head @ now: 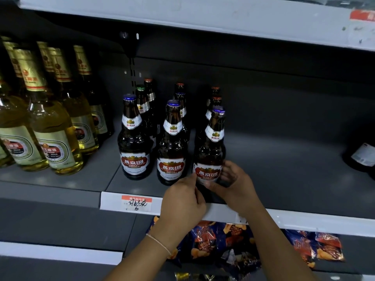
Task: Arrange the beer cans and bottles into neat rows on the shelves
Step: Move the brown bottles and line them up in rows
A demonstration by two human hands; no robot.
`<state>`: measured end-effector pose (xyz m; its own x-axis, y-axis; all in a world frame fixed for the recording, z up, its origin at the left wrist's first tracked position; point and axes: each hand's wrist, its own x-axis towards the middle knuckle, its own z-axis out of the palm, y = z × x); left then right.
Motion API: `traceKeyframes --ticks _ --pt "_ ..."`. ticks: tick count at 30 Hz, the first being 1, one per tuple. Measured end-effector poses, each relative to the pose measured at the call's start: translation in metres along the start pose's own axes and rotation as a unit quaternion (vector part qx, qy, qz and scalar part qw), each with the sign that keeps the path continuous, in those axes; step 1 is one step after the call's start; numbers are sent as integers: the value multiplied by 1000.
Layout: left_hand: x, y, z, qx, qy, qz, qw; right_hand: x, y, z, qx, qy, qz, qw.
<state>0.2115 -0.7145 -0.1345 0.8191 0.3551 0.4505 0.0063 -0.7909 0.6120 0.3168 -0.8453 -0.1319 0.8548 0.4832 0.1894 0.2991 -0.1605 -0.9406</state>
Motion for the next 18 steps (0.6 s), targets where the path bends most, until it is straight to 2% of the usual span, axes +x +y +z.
traceKeyframes --ticks 5,10,14,18 --pt "6 36 -19 -2 26 61 998 -6 -12 -13 113 32 -22 993" --pt "29 76 -2 -65 24 130 989 -15 -22 -54 122 112 -34 986" --pt "39 118 32 -49 -20 159 986 -27 -21 -114 85 176 -48 980" --pt "47 170 77 -40 -83 155 984 -44 -14 -186 64 244 -44 967"
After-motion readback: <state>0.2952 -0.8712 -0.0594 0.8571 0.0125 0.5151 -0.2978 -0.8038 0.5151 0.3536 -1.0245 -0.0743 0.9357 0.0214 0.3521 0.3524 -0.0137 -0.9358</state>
